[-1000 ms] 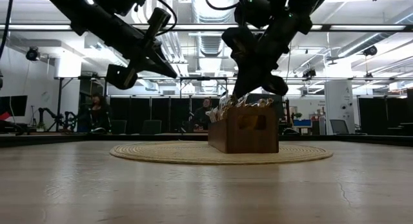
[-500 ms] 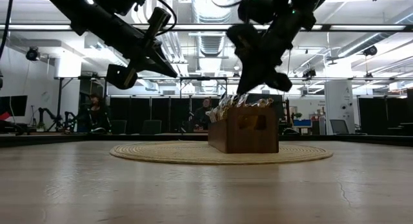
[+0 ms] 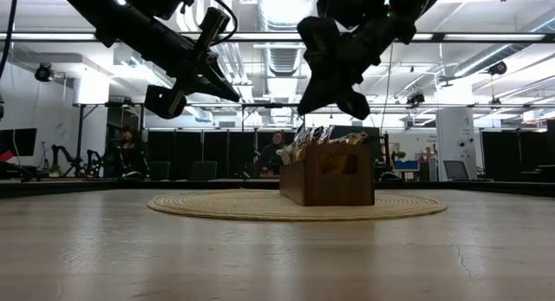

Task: Pick & Place Tea
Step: Adjust the yellow tea bags in the wooden organizer

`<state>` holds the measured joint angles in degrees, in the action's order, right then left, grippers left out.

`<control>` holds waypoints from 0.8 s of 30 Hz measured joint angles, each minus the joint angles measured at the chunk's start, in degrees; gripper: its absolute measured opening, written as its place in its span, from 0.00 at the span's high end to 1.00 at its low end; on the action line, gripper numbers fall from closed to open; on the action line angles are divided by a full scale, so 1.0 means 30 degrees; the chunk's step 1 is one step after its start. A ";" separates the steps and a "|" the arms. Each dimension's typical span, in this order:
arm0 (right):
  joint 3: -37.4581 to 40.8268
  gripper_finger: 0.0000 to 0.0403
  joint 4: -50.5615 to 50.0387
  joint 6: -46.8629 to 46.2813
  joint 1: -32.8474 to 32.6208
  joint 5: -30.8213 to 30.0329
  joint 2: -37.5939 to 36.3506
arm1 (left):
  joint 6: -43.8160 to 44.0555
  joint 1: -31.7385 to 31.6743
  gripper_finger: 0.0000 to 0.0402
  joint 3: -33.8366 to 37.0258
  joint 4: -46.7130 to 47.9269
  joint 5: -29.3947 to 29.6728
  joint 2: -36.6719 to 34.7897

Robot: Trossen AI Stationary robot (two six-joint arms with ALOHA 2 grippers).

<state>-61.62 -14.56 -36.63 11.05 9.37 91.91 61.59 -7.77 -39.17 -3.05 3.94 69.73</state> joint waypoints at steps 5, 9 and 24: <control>0.0005 0.98 0.0032 0.0214 0.0102 0.0420 0.0636 | 0.0012 0.0007 1.00 -0.0004 0.0016 0.0001 0.0000; -0.0002 0.98 0.0204 0.0224 0.0073 0.0946 0.1050 | 0.0019 0.0007 1.00 -0.0004 -0.0010 0.0001 0.0000; 0.0005 0.98 -0.0056 0.0128 0.0073 0.1925 0.1546 | -0.0003 0.0015 1.00 -0.0004 0.0009 0.0001 0.0000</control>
<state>-61.60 -14.73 -36.25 11.27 15.14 96.55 61.58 -7.73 -39.18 -3.03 3.95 69.73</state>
